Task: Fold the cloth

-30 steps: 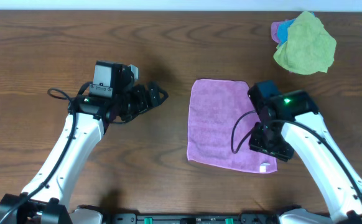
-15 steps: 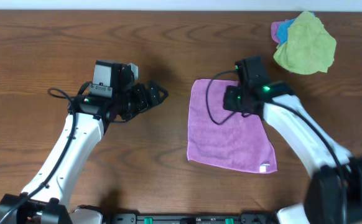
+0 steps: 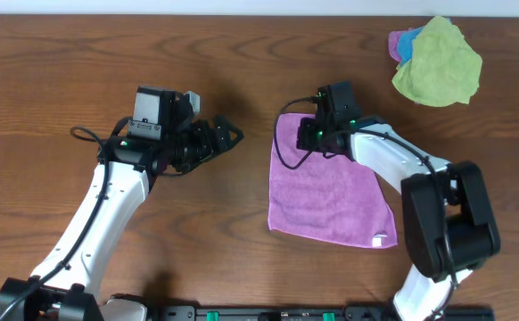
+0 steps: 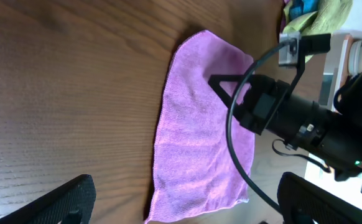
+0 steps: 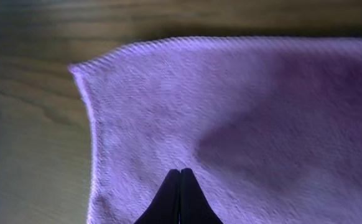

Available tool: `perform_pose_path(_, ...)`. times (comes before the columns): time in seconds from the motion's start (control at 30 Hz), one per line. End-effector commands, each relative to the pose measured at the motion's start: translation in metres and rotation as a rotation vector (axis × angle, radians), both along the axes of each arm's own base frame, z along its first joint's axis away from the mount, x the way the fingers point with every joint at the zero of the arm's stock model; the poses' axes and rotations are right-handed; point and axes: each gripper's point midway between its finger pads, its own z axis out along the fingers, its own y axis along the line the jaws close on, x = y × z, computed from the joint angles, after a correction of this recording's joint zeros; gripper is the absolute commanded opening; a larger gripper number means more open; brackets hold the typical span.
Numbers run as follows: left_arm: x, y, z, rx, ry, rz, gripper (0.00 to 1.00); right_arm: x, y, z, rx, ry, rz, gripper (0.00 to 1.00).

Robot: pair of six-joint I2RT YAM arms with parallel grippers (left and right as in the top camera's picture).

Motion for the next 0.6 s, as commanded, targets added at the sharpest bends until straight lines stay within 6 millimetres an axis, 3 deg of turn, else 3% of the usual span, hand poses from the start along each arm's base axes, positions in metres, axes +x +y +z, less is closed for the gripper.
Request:
perform_pose_path(0.0,0.001,-0.004,0.007,-0.018,-0.005,-0.01,0.95,-0.002,0.015,-0.01,0.006,-0.001,0.041,0.01)
perform_pose_path(0.3,-0.005,-0.004,0.004,-0.011,0.008,-0.035,0.95,0.004,0.04,-0.04,-0.012,0.006,0.083,0.01)
perform_pose_path(0.57,-0.001,0.016,0.002,-0.017,0.027,0.005,0.95,0.044,0.091,-0.042,0.022,-0.079,0.134,0.01)
